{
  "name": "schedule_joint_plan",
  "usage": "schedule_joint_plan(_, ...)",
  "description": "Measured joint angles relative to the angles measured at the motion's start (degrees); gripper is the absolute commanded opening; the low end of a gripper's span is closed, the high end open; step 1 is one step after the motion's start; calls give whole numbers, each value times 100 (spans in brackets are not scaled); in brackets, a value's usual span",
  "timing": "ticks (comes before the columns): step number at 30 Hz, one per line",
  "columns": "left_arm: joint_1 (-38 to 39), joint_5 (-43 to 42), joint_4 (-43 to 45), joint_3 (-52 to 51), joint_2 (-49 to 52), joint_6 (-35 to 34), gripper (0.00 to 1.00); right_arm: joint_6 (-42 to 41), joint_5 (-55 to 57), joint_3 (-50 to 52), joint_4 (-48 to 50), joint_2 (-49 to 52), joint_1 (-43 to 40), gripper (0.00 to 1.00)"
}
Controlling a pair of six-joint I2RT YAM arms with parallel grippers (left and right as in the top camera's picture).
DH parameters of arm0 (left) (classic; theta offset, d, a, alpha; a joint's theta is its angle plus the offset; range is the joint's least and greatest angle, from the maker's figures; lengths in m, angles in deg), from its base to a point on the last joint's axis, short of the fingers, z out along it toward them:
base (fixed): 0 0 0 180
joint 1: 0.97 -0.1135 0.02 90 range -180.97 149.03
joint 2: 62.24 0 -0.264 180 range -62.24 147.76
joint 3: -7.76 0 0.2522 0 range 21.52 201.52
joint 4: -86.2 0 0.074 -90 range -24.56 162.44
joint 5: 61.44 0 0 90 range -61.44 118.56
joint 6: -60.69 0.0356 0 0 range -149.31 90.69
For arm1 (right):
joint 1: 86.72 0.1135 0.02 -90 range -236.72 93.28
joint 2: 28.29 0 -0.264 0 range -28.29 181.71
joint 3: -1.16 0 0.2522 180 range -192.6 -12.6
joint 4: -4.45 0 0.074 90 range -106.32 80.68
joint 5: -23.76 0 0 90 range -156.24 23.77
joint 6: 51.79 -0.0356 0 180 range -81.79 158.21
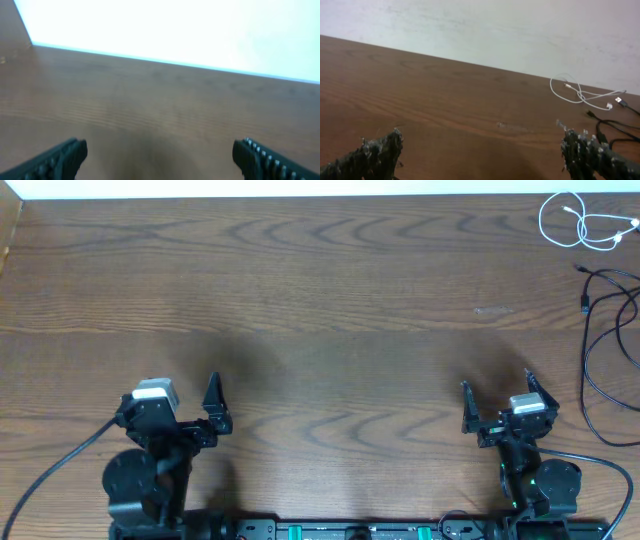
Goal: Untangle cables
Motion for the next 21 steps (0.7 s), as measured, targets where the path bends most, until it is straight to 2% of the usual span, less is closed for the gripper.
schedule_joint_plan(4,140,4,1419,-990,-595,2,98,0,-2,0,2,-2,2,99)
schedule_joint_plan(9,245,0,2535,-2004,-1073,2,98,-2,-2,0,-2,0,2,99)
schedule_joint_plan(21,245,24,2785,-2975,-1458,186,98,0,-2,0,-2,0,2,99)
